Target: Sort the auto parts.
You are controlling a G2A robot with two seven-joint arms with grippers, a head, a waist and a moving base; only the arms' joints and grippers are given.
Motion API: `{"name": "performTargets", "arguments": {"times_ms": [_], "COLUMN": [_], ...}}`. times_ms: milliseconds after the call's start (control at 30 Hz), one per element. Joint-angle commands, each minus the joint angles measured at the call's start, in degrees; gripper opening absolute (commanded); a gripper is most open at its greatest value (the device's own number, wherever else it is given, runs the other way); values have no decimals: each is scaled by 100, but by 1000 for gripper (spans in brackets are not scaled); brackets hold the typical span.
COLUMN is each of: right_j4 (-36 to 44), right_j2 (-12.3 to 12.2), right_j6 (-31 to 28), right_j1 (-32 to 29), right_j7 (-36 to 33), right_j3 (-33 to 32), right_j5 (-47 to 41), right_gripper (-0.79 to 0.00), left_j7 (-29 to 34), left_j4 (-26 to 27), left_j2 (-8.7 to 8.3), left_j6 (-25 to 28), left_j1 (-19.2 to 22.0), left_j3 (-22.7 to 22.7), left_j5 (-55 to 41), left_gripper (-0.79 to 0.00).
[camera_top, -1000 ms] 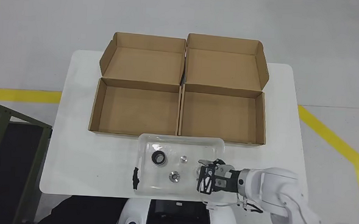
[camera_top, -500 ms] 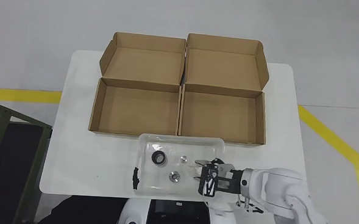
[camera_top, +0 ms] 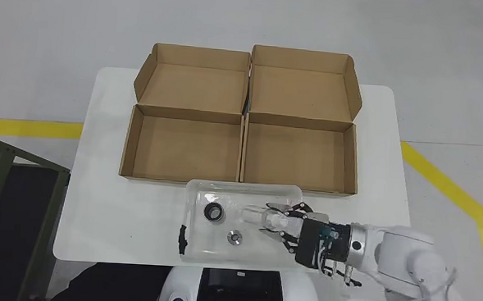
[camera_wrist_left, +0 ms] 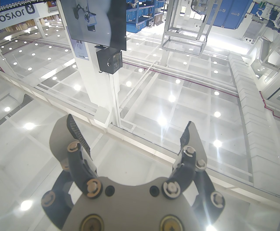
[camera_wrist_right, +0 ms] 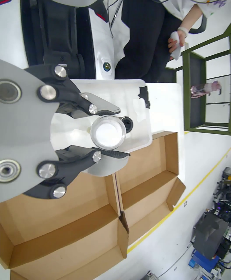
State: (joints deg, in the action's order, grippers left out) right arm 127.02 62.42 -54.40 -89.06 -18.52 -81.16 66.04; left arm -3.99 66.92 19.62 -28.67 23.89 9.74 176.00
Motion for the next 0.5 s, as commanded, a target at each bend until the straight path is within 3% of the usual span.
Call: {"name": "performTargets", "arguments": {"times_ms": [0,467], "right_j4": [-15,-91], "right_j2": [4,62], "right_j6": [59,677], "right_j1": [68,372], "right_j7": [200,1764], "right_j3": [23,-12], "right_j5": [-100,-883], "right_gripper": [-785,-785], "left_j7": [0,0], "left_j4": [0,0], "left_j2": [0,0], "left_j6": [0,0], "left_j1": [0,0], "left_j3": [0,0], "left_j5": [0,0], "left_gripper": [0,0]}}
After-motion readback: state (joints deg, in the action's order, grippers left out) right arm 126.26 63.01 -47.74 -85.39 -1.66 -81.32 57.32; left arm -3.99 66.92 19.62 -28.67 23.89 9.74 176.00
